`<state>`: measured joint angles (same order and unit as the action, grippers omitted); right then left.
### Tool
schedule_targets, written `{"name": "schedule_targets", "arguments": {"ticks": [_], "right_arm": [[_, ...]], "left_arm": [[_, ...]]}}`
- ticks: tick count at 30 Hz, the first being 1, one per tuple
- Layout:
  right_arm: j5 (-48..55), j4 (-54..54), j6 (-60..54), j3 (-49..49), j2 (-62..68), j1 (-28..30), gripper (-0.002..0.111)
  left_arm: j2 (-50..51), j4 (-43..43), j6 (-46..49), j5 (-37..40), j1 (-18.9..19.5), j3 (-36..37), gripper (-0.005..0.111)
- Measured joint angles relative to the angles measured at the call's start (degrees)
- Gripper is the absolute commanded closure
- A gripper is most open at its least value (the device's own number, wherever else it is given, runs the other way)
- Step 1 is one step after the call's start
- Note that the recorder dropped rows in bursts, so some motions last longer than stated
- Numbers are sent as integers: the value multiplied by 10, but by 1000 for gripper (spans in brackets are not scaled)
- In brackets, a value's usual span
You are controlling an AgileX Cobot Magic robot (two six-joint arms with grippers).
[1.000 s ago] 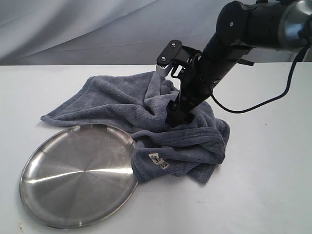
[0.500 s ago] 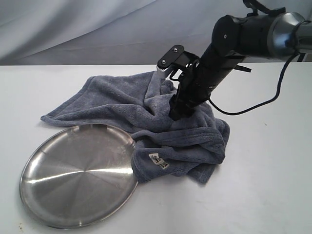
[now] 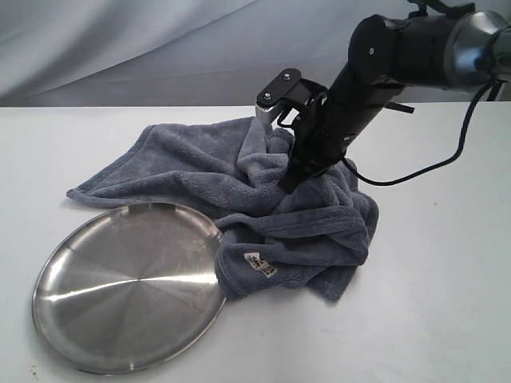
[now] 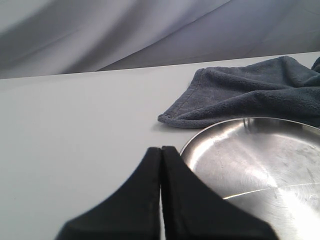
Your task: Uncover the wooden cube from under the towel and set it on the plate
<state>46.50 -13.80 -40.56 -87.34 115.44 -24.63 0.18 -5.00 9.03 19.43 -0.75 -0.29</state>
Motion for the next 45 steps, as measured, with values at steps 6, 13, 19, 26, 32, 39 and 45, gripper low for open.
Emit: {"name": "schedule_targets", "arguments": {"ticks": [6, 13, 19, 26, 32, 39, 45], "right_arm": [[34, -4, 1, 0, -23, 0, 108], [80, -13, 1, 0, -54, 0, 108], [117, -15, 1, 0, -89, 0, 108], [132, -15, 2, 0, -153, 0, 108], [158, -15, 2, 0, -179, 0, 108], [155, -15, 2, 0, -206, 0, 108], [141, -15, 2, 0, -220, 0, 108]], "left_arm": [[0, 0, 0, 0, 0, 0, 105], [0, 0, 0, 0, 0, 0, 105], [0, 0, 0, 0, 0, 0, 105], [0, 0, 0, 0, 0, 0, 105], [0, 0, 0, 0, 0, 0, 105], [0, 0, 0, 0, 0, 0, 105], [0, 0, 0, 0, 0, 0, 105]]}}
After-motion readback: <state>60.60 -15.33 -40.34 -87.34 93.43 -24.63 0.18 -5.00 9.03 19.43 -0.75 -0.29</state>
